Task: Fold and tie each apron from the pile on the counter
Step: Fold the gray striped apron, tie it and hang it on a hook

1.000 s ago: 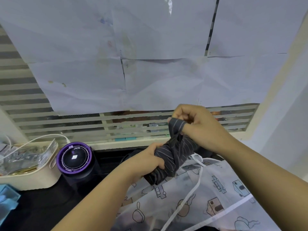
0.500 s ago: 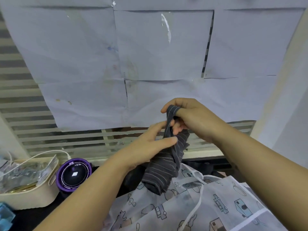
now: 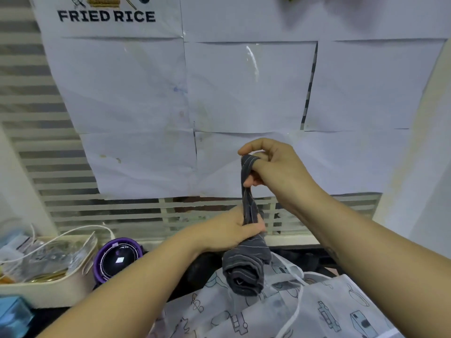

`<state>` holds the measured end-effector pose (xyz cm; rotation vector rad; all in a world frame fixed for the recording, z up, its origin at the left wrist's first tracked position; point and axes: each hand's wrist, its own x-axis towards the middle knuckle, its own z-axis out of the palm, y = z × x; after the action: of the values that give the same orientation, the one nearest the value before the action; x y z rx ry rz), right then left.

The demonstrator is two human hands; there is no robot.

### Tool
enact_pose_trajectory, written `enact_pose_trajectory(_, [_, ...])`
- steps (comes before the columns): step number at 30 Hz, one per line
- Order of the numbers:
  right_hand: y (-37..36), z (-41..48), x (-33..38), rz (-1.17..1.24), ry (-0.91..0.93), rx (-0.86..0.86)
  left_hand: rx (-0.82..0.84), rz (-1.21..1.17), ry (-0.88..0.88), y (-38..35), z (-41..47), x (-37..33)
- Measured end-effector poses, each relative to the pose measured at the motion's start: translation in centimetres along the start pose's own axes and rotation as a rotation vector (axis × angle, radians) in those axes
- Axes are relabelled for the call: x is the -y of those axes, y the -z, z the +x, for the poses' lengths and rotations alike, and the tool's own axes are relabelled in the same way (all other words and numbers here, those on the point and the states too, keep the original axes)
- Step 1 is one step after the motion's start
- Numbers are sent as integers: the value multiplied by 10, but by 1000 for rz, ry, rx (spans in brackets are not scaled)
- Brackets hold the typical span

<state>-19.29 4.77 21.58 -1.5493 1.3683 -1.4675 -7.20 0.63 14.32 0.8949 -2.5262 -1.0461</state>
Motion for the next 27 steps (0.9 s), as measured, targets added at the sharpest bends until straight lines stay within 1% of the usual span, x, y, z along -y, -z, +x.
enact_pose_trajectory(2, [-2,6,14,-30,61,49,-1,11,19,22,-6,-6])
enact_pose_trajectory(4, [-3,18,37,-61,122,105,-83,-83,22,49,-16,-14])
enact_pose_trajectory(6, [-10,32,61,-86,174,152,-245,-173,11,78,-30,-27])
enact_pose_trajectory(7, [-16,38,71,-94,201,165,-346,-176,-3,91,-37,-34])
enact_pose_trajectory(9, [-34,50,90,-92,255,174,-559,-124,-31,119,-53,-47])
enact_pose_trajectory(11, [-54,61,109,-78,307,171,-755,-8,-13,143,-71,-58])
enact_pose_trajectory(13, [-74,69,129,-34,353,160,-879,97,21,165,-88,-65])
enact_pose_trajectory(15, [-97,77,151,18,404,149,-943,153,58,189,-109,-71])
enact_pose_trajectory(17, [-117,83,171,56,443,148,-1018,130,87,210,-129,-76])
enact_pose_trajectory(19, [-143,91,193,96,480,162,-1102,102,78,234,-156,-80])
enact_pose_trajectory(21, [-172,97,217,121,556,160,-1152,138,56,260,-184,-84])
enact_pose_trajectory(24, [-215,102,250,152,635,171,-1198,265,54,294,-227,-90])
enact_pose_trajectory(27, [-260,102,283,217,692,209,-1250,492,130,321,-270,-94])
